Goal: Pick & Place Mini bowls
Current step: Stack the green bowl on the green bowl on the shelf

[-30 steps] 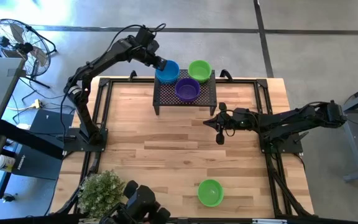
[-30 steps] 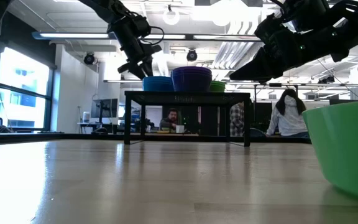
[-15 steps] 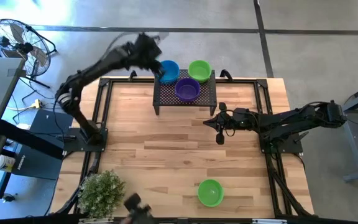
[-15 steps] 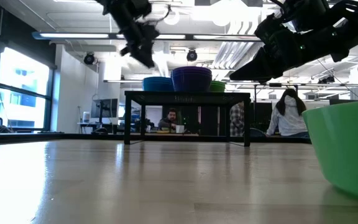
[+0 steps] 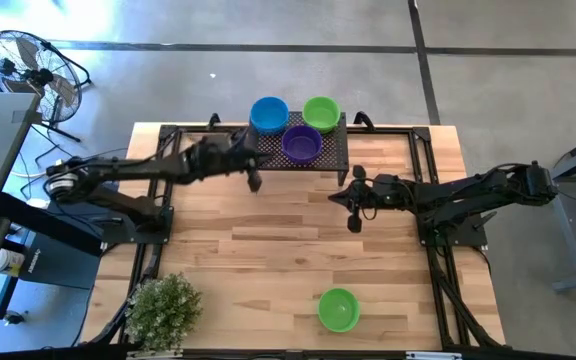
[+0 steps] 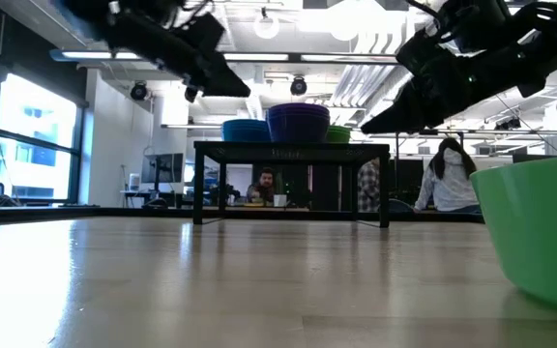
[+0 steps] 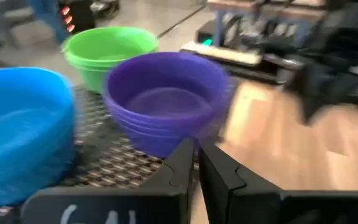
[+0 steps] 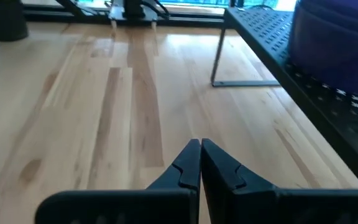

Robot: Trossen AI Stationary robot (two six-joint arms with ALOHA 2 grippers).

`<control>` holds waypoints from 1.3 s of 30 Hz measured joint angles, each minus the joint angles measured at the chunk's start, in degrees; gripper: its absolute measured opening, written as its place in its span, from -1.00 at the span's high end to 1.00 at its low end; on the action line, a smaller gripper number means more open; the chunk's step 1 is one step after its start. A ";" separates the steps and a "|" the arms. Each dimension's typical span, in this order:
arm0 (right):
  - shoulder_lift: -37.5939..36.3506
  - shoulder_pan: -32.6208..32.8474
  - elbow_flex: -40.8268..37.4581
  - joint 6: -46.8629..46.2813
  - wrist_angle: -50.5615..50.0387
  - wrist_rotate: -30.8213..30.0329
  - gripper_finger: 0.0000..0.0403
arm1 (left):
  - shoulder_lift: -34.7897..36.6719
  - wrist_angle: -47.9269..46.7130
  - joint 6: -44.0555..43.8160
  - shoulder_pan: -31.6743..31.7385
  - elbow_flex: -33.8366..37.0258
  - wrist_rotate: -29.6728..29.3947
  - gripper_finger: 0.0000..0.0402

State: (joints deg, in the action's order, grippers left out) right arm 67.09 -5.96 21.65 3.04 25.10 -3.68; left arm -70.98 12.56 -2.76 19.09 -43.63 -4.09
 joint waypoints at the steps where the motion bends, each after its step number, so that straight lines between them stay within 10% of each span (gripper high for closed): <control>1: 0.01 0.00 0.01 -0.02 -0.26 -0.62 1.00 | 0.97 2.08 -0.05 -1.18 2.20 -0.06 0.92; 8: -0.87 4.51 0.20 -1.64 -4.68 -4.11 0.96 | 2.78 15.41 0.78 -7.22 11.43 -1.74 0.99; 21: 0.91 23.79 19.80 -21.47 -50.74 -14.53 0.83 | 2.23 21.35 0.76 -10.23 16.27 -0.74 0.99; 39: 24.54 30.51 38.36 -40.58 -60.57 10.55 0.42 | 2.19 18.55 -0.49 -14.77 16.30 1.02 0.99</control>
State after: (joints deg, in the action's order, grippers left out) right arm 91.63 24.56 60.01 -37.54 -35.47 6.87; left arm -68.79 31.11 -3.25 4.32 -27.33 -3.07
